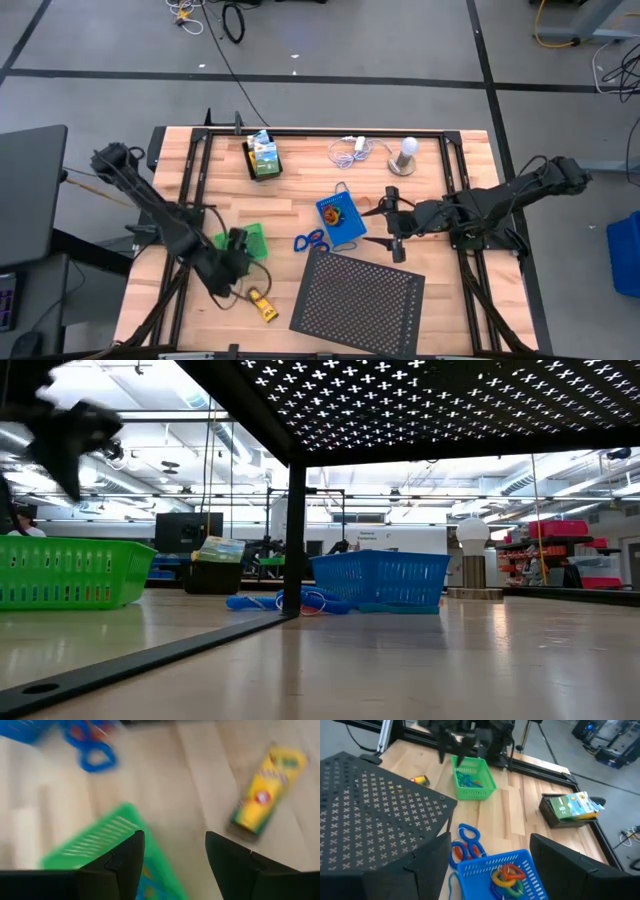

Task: Pick & Place Office Desk Supplies
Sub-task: Put the crayon box into the black bin

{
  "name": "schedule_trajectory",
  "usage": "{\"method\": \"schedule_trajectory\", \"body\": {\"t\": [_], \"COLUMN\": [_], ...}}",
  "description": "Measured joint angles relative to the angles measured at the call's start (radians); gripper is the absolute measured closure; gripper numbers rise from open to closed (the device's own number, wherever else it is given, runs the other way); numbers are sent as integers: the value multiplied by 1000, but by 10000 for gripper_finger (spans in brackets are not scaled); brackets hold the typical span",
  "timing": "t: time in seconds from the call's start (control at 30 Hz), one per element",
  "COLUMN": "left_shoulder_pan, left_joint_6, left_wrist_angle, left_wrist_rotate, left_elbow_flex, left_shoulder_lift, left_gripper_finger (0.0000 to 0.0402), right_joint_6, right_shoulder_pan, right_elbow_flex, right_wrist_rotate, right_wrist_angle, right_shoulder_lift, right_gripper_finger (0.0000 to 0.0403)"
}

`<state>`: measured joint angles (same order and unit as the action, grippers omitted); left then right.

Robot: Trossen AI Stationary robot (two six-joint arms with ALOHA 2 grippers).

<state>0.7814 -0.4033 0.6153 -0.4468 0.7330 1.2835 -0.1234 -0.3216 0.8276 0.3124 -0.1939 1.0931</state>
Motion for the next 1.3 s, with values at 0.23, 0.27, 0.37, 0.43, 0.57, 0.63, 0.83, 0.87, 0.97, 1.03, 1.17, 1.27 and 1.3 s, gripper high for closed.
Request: {"method": "schedule_trajectory", "body": {"t": [0.23, 0.27, 0.37, 0.43, 0.57, 0.63, 0.83, 0.87, 0.97, 1.03, 1.17, 1.27, 1.3], "left_shoulder_pan": [46, 48, 44, 35, 13, 2, -11, -11, -14, -20, -29, -36, -37], "left_joint_6": [18, 27, 72, 102, 134, 133, 130, 134, 155, 158, 176, 182, 180], "left_wrist_angle": [-14, -15, -13, -14, 3, 4, -17, -31, -74, -86, -95, -99, -104], "left_wrist_rotate": [75, 84, 99, 114, 167, 207, 262, 265, 271, 288, 300, 312, 320], "left_elbow_flex": [86, 112, 191, 244, 301, 305, 306, 306, 306, 306, 306, 304, 299], "left_shoulder_lift": [189, 213, 276, 313, 374, 391, 430, 436, 453, 464, 491, 511, 517], "left_gripper_finger": [186, 186, 186, 186, 180, 175, 157, 155, 152, 151, 151, 151, 151], "right_joint_6": [7, 7, 14, 21, 42, 56, 59, 59, 59, 59, 55, 51, 51], "right_shoulder_pan": [-7, -7, -7, -7, -7, -7, -19, -21, -24, -24, -24, -24, -24], "right_elbow_flex": [0, 0, 0, 0, 0, 0, 0, 0, 0, 0, 0, 0, 0], "right_wrist_rotate": [17, 17, 17, 17, 17, 17, 16, 16, 16, 16, 16, 13, 13], "right_wrist_angle": [-20, -24, -25, -32, -56, -68, -87, -88, -94, -94, -96, -97, -99], "right_shoulder_lift": [0, 0, 0, 0, 0, 0, 0, 0, 0, 0, 0, 0, 0], "right_gripper_finger": [124, 124, 124, 124, 124, 124, 124, 124, 124, 124, 124, 124, 124]}}
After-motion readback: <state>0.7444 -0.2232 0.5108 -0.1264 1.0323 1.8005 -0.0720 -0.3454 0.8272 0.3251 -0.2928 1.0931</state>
